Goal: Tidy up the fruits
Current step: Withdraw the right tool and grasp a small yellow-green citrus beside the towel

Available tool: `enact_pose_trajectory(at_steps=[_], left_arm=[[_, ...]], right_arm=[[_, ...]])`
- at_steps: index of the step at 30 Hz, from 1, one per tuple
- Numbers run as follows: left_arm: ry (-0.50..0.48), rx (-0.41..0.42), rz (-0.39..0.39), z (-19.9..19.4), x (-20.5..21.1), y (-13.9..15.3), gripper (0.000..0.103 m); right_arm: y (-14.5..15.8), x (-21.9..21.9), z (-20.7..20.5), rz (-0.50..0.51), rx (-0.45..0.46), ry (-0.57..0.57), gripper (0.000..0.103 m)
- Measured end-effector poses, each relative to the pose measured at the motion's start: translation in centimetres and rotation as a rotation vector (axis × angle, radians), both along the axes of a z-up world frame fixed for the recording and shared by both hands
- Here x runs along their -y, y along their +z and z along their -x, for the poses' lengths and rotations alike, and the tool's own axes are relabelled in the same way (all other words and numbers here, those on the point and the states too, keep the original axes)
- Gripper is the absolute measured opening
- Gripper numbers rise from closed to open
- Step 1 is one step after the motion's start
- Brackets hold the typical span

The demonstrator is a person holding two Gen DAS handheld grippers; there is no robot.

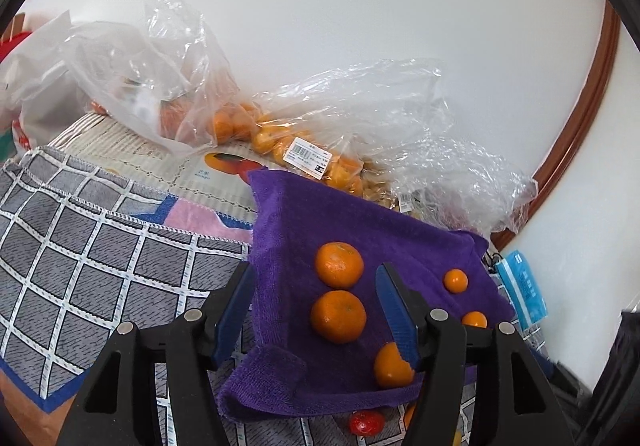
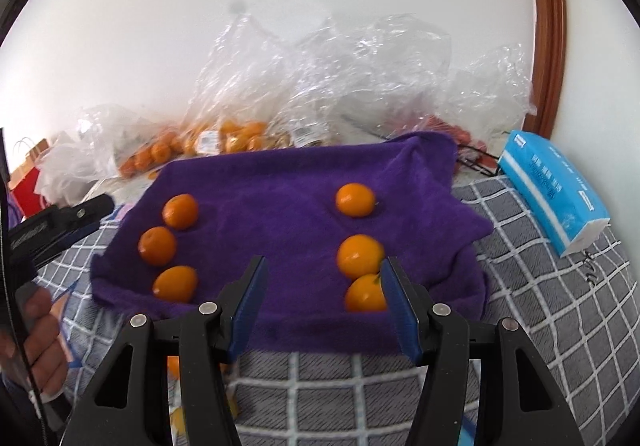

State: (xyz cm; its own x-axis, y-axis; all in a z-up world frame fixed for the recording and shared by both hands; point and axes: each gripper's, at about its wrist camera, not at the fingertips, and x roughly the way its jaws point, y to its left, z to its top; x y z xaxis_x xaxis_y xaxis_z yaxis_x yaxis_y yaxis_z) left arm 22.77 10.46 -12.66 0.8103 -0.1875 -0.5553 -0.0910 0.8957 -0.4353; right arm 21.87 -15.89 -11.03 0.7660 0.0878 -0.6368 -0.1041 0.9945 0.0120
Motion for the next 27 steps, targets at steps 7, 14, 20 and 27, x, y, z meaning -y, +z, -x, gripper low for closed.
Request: enact_pose_trajectory(at_steps=[7, 14, 20, 27], left_arm=[[0.014, 0.013, 0.011, 0.5, -0.4, 0.3, 0.060], [-0.013, 0.015, -0.004, 0.6, 0.1, 0.4, 0.060], [-0.019, 0.020, -0.016, 0.6, 0.4, 0.5, 0.060], [-0.025, 0.018, -0.007, 0.6, 0.3, 0.5, 0.060]], right_arm=[[-1.9, -2.1, 3.4, -0.033, -0.084, 0.041, 0.046], [-3.7, -4.0, 4.3, -0.041, -0.164, 0.062, 0.037], [-4.7, -4.9, 4.3, -0.018, -0.185, 0.057, 0.035], [-3.3, -2.2, 4.9, -0.036, -0.150, -0.001, 0.028]])
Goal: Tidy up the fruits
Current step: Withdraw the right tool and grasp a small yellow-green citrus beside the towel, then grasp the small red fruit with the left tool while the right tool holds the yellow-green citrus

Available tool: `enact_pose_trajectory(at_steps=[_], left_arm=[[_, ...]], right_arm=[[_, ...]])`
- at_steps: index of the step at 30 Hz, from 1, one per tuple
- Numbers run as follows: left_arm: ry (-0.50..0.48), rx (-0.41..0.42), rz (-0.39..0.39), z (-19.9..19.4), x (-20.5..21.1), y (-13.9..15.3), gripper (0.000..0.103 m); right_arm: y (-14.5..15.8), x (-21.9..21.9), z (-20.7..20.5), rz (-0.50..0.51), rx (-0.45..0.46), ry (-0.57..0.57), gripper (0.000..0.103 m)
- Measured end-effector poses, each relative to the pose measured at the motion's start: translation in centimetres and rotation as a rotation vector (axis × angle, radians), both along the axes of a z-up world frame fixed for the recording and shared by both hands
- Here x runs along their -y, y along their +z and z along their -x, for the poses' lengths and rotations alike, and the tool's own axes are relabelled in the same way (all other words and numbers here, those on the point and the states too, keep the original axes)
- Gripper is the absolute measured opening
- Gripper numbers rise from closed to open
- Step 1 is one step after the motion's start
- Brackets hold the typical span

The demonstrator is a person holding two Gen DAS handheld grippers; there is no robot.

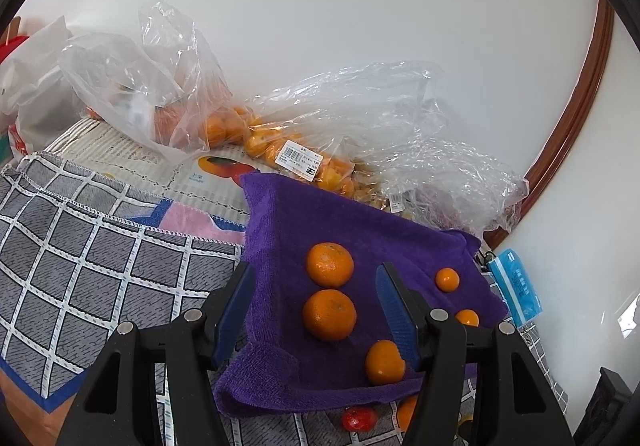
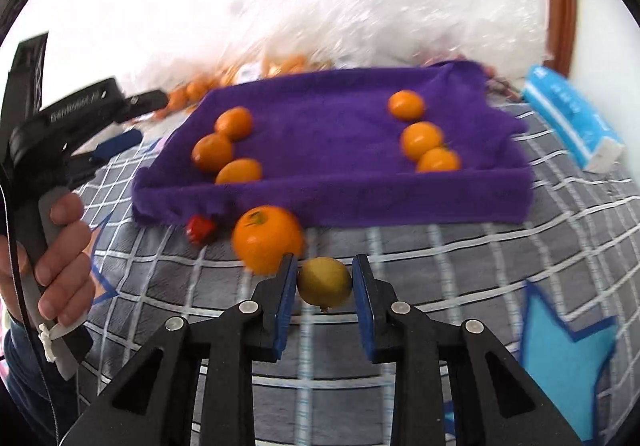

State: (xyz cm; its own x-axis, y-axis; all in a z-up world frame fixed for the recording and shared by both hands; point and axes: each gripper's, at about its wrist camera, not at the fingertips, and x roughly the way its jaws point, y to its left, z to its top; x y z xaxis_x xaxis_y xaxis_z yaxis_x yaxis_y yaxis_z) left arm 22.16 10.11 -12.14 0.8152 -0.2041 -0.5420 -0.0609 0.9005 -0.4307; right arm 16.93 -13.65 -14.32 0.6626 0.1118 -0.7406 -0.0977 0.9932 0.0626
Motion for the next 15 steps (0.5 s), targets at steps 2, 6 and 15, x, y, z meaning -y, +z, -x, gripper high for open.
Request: enact_pose_trajectory(at_steps=[2, 6, 15], left_arm=[[-0.005, 0.004, -0.003, 0.1, 0.1, 0.1, 0.060], [-0.017, 0.011, -0.031, 0.2, 0.8, 0.1, 0.060], [-0.088, 0.029, -0.102, 0.7, 2.6, 0.7, 0.059]], right_arm=[[-0.3, 0.7, 0.1, 0.005, -0.013, -0.013, 0.028], [-1.7, 1.5, 0.2, 0.011, -0.054, -0.012, 0.029], [-0.2, 2.9, 0.8, 0.071, 0.072, -0.045, 0.029]])
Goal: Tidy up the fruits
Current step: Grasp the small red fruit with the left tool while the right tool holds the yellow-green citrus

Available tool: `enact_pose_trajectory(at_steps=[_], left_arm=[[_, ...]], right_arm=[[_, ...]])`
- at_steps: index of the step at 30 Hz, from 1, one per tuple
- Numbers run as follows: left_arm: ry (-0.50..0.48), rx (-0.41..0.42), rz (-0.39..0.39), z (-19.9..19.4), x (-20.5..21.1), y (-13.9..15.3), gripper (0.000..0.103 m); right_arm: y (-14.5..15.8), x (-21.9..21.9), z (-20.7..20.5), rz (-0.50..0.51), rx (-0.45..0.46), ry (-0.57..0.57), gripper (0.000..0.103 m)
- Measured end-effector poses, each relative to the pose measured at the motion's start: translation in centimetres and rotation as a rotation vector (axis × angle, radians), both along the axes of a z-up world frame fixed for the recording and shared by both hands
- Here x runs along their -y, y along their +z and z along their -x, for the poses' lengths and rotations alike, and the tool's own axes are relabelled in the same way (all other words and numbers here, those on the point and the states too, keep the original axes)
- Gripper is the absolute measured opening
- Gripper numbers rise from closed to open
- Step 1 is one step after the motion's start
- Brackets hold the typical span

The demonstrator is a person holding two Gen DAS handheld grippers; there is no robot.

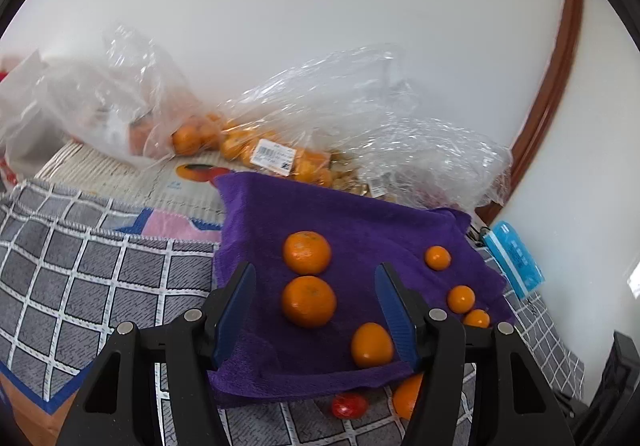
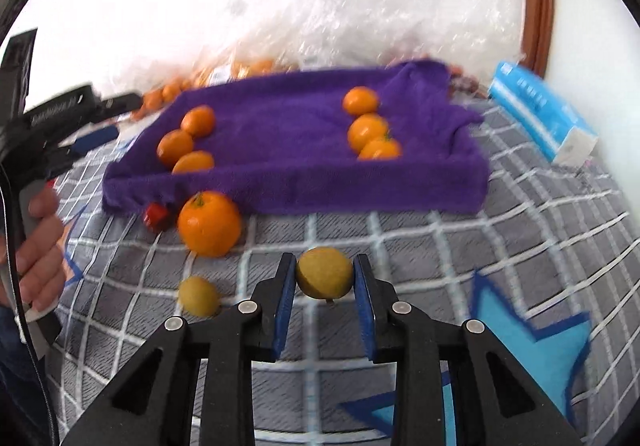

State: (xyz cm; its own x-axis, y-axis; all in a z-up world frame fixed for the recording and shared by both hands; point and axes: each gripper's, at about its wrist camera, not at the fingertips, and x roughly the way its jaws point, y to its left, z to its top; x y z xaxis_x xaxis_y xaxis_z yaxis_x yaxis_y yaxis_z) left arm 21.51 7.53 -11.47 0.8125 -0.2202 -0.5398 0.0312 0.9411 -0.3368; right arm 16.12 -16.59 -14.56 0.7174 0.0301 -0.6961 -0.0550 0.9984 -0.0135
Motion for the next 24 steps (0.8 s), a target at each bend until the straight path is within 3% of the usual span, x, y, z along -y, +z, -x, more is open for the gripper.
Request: enact_pose_trajectory(at_steps=[5, 10, 13, 19, 24], left_arm=[[-0.066, -0.058, -0.063, 1.4, 1.6, 0.4, 0.059], [-0.150, -0.138, -0.089, 4.0, 2.4, -1.6, 0.058], [-0.143, -0.173, -0.097, 4.1, 2.8, -2.6, 0.050], [-0.150, -0.259, -0.040, 2.7, 3.6, -4.3, 0.037], [-0.101, -0.287, 0.008, 2.2, 3.3, -5.2, 0.031]], right_arm=[[0.2, 1.6, -0.6, 0.000, 0.015, -0.028, 0.029], [0.5, 2.4, -0.3, -0.046, 0.036, -0.006, 0.029], [0.6, 2.6, 0.0, -0.072, 0.047, -0.007, 0.029], [0.6, 2.9, -0.1, -0.097, 0.045, -0.008, 0.029], [0.7, 2.7, 0.1, -0.087, 0.053, -0.006, 0.029]])
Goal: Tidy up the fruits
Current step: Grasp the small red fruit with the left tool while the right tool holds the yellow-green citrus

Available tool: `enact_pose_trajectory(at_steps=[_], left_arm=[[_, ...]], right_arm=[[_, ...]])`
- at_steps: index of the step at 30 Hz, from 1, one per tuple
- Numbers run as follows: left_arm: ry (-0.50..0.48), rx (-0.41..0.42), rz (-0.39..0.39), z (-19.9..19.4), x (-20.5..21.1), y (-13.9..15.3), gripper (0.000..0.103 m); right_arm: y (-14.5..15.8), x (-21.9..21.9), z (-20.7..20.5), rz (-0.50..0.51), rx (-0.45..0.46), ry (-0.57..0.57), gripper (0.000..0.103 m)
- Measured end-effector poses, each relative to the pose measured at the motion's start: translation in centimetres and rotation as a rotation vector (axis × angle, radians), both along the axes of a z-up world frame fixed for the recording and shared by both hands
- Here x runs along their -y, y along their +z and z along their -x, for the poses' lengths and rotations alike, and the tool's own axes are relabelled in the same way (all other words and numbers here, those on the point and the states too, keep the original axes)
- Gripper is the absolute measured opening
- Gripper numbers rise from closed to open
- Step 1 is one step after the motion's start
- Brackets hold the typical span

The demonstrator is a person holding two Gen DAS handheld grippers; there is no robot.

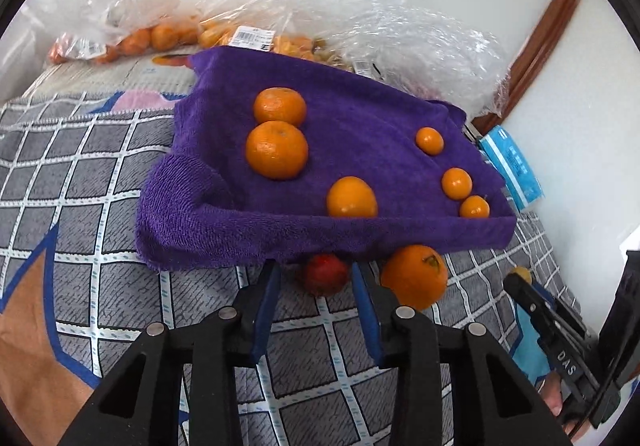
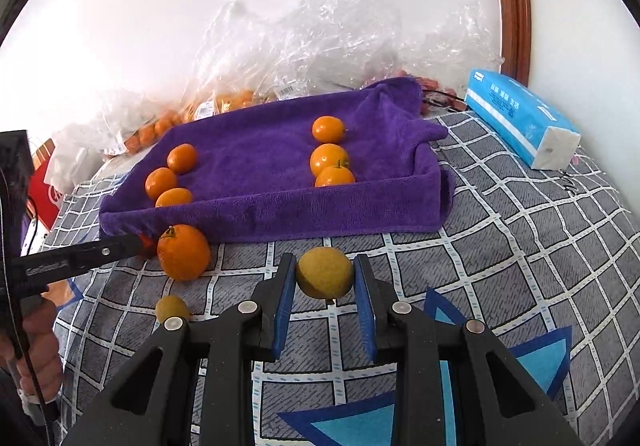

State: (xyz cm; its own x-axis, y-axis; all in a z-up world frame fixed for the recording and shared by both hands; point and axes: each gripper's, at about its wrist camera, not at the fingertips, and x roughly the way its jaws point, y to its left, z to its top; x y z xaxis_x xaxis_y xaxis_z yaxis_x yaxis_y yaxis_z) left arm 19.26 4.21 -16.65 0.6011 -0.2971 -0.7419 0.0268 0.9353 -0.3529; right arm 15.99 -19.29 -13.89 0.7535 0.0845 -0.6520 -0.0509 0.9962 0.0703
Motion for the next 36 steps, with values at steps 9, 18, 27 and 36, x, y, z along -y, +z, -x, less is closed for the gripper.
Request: enact_pose_trajectory(at_steps=[9, 18, 27, 36], left_arm=[[-0.015, 0.020, -0.030, -0.2, 0.9, -0.4, 0.033], [-0.025, 0.029, 0.005, -0.3, 0.6, -0.5, 0.024], [-0.014, 0.069, 0.039, 0.3, 0.0, -0.1, 0.022], [-0.025, 0.029, 0.044, 0.0, -0.2, -0.6, 0.024]], right_arm=[[-0.2, 0.0, -0.1, -0.002, -0.011, 0.003, 0.029], [-0.4, -0.1, -0.4, -0.013, -0.020, 0.009, 0.029], [-0.4, 0.2, -0.4, -0.028, -0.022, 0.000, 0.029], [-0.4, 0.2, -0.4, -0.027, -0.020, -0.002, 0.029]])
